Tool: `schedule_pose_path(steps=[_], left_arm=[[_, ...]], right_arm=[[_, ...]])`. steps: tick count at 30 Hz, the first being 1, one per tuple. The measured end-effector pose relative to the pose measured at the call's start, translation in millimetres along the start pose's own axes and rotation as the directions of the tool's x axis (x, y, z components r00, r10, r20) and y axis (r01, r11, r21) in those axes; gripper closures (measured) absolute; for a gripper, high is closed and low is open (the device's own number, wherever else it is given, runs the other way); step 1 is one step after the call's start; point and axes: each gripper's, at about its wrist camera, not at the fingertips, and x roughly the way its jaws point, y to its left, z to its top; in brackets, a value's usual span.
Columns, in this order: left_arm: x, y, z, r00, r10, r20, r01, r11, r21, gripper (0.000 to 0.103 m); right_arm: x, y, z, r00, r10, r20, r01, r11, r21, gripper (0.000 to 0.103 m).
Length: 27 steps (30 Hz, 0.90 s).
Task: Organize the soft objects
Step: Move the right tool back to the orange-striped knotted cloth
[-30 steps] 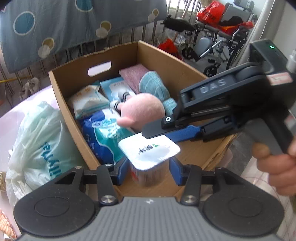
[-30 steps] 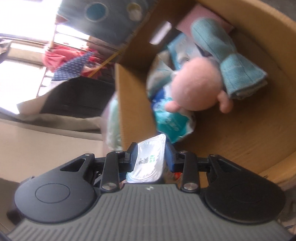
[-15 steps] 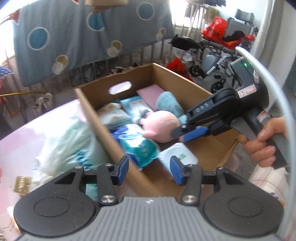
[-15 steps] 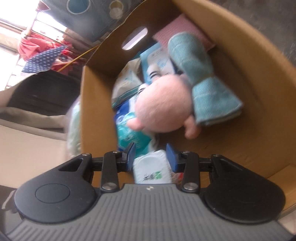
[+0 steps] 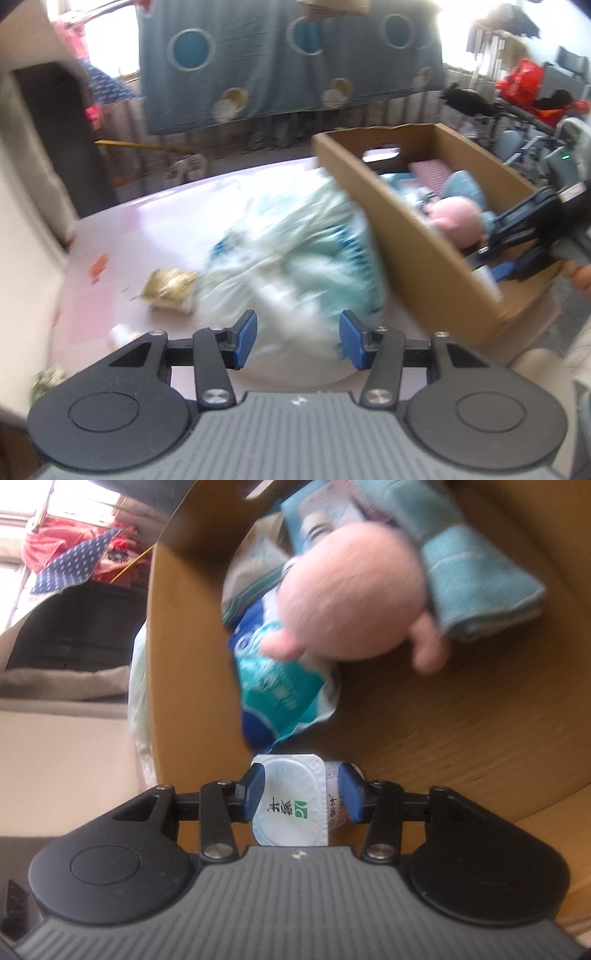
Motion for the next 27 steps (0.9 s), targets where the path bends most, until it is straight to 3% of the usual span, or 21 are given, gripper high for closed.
schedule_pose_path(steps=[5, 11, 13, 16, 19, 22, 25, 27], left_arm=[[-11.7, 32.2, -25.9, 0.997, 0.074, -0.005, -0.074, 0.996, -0.056, 0.051], [-27.3, 75.0, -57.1, 0.99, 0.141, 0.003, -0.139, 0.977, -0.159, 0.05], [-30.5, 86.3, -66.6, 0.987, 0.162, 0.004, -0.158, 0.969, -0.192, 0.05], [-30.8, 99.6, -77.6, 0.986, 0.169, 0.008, -0.162, 0.959, -0.23, 0.05], [-26.8, 108.6, -84.9, 0.99, 0.139, 0.012, -0.131, 0.956, -0.264, 0.049], [-18.9, 112.3, -88.5, 0.991, 0.132, 0.026, -0.119, 0.953, -0.279, 0.047], [-7.2, 116.9, -89.2, 0.989, 0.147, 0.033, -0.132, 0.95, -0.284, 0.046], [3.4, 121.8, -88.5, 0.989, 0.148, 0.029, -0.134, 0.95, -0.282, 0.043]], right_arm=[[-3.5, 6.3, -3.9, 0.999, -0.028, 0.033, 0.028, 1.0, -0.002, 0.052], [-46.0, 24.3, -16.9, 0.972, -0.107, 0.209, 0.124, 0.99, -0.066, 0.046], [-63.4, 36.6, -22.0, 0.958, -0.095, 0.269, 0.123, 0.989, -0.087, 0.046], [-76.6, 67.6, -29.0, 0.954, 0.006, 0.3, 0.044, 0.986, -0.159, 0.045], [-59.6, 114.7, -35.5, 0.964, 0.136, 0.227, -0.073, 0.961, -0.267, 0.042], [-14.4, 164.4, -42.7, 0.972, 0.218, 0.082, -0.179, 0.925, -0.335, 0.037], [46.5, 206.7, -47.5, 0.965, 0.252, -0.078, -0.263, 0.898, -0.353, 0.037], [89.1, 230.3, -49.2, 0.962, 0.23, -0.146, -0.268, 0.895, -0.357, 0.037]])
